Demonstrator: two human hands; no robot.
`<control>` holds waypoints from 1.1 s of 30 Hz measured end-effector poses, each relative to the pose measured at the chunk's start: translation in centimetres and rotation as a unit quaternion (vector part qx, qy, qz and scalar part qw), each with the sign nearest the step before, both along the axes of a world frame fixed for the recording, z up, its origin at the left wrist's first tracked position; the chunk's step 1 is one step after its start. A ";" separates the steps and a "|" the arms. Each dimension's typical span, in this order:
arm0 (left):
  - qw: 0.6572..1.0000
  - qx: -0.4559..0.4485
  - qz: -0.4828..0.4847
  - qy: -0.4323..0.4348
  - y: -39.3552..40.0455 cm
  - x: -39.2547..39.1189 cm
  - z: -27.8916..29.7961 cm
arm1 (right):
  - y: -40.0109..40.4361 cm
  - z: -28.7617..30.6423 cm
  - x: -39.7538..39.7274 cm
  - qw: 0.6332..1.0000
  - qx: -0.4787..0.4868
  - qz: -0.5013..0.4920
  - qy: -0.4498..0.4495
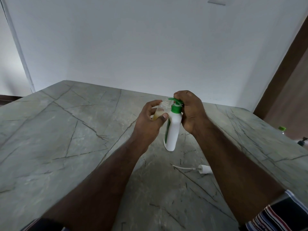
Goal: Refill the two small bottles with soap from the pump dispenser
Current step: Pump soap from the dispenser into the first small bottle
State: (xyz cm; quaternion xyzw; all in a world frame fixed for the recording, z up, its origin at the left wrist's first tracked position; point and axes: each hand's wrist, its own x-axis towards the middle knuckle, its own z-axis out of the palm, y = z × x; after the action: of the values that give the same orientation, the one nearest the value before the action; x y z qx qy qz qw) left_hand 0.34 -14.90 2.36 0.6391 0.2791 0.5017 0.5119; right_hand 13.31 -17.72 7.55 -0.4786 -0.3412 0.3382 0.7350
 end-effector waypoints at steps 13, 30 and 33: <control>1.000 0.001 0.010 -0.003 0.2 0.0 0.1 | -0.1 0.2 0.5 1.000 -0.019 -0.009 -0.016; 1.000 -0.002 0.002 0.005 0.0 0.0 0.1 | -0.2 -0.3 0.8 1.000 -0.006 0.011 0.002; 1.000 -0.005 0.002 0.002 0.0 0.0 0.2 | -0.1 -0.1 0.9 1.000 -0.014 0.009 -0.002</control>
State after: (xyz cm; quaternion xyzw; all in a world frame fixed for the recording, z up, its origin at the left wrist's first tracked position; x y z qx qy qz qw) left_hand 0.37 -14.91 2.52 0.6370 0.2842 0.4998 0.5135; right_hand 14.20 -17.84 7.47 -0.4865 -0.3426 0.3485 0.7242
